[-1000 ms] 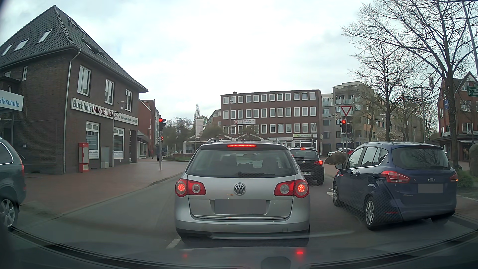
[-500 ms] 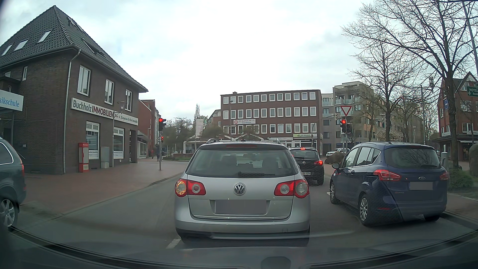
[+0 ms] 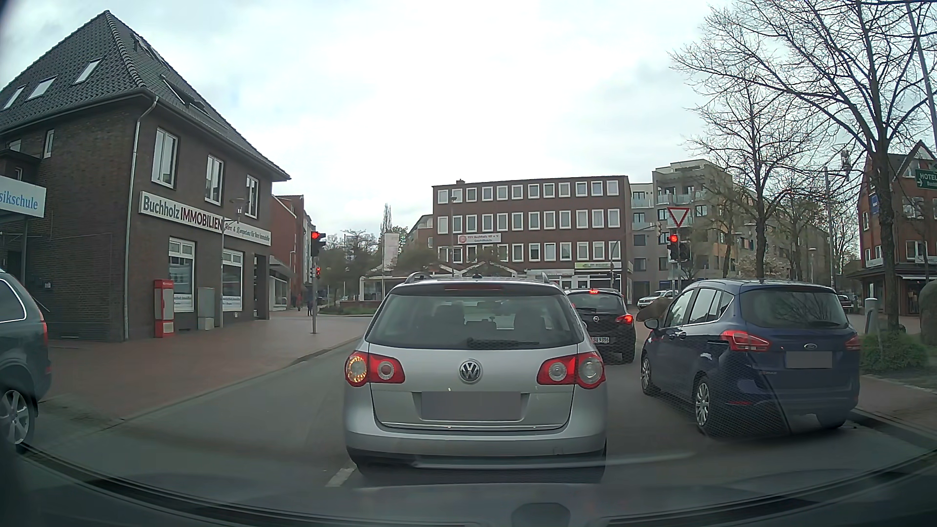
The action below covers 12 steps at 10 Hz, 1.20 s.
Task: Follow the waypoints while adhering to traffic rules and regulations
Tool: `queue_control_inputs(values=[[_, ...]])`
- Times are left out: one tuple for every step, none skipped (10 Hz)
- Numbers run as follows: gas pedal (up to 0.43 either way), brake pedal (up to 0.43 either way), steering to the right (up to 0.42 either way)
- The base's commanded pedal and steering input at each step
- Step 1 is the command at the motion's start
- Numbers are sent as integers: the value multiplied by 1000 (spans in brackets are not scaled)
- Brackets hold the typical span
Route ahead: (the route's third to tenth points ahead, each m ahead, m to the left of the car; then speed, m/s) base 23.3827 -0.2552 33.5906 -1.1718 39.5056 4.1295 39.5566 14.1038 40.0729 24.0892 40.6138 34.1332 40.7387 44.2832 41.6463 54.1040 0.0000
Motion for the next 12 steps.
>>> queue_control_inputs(values=[[0, 256, -17], [0, 256, -17], [0, 256, -17], [0, 256, -17], [0, 256, -17], [0, 256, -17], [0, 256, -17], [0, 244, -17], [0, 238, -17], [0, 226, -17], [0, 213, -17], [0, 171, -17]])
